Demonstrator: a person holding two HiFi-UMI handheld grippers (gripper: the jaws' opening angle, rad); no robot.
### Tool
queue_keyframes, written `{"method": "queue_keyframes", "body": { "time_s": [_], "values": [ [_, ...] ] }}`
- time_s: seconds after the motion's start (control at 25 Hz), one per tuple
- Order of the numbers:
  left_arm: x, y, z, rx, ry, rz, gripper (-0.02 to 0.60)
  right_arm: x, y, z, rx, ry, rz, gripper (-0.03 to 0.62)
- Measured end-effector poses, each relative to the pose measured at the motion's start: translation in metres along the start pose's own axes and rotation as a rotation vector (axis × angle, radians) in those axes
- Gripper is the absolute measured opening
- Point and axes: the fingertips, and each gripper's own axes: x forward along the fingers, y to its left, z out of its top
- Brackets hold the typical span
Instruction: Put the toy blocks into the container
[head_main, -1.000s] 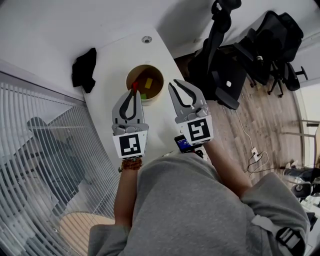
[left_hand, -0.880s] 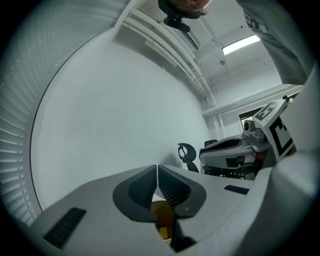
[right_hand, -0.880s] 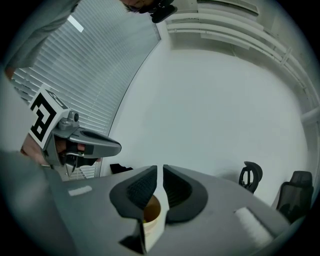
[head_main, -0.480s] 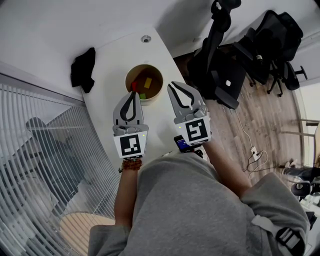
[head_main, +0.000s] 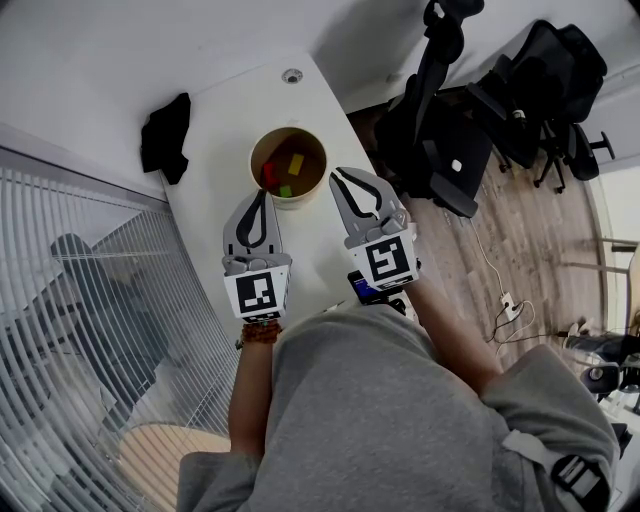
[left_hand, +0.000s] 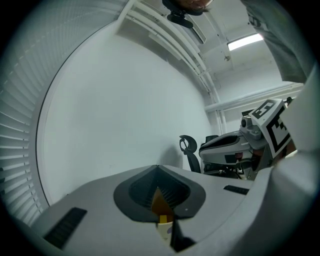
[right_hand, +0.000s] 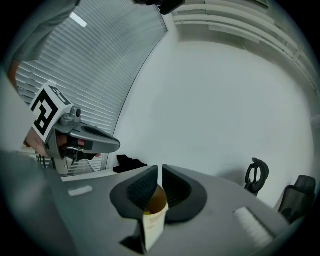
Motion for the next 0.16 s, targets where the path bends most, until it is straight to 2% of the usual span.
{"method": "queue_keyframes", "body": {
  "time_s": [0.16],
  "values": [
    [-0.0035, 0.0066, -0.0107, 0.007, 0.011, 0.011, 0.008, 0.0064, 0.0055, -0.0078, -0.026, 0.025, 0.027, 0.040]
  ]
}}
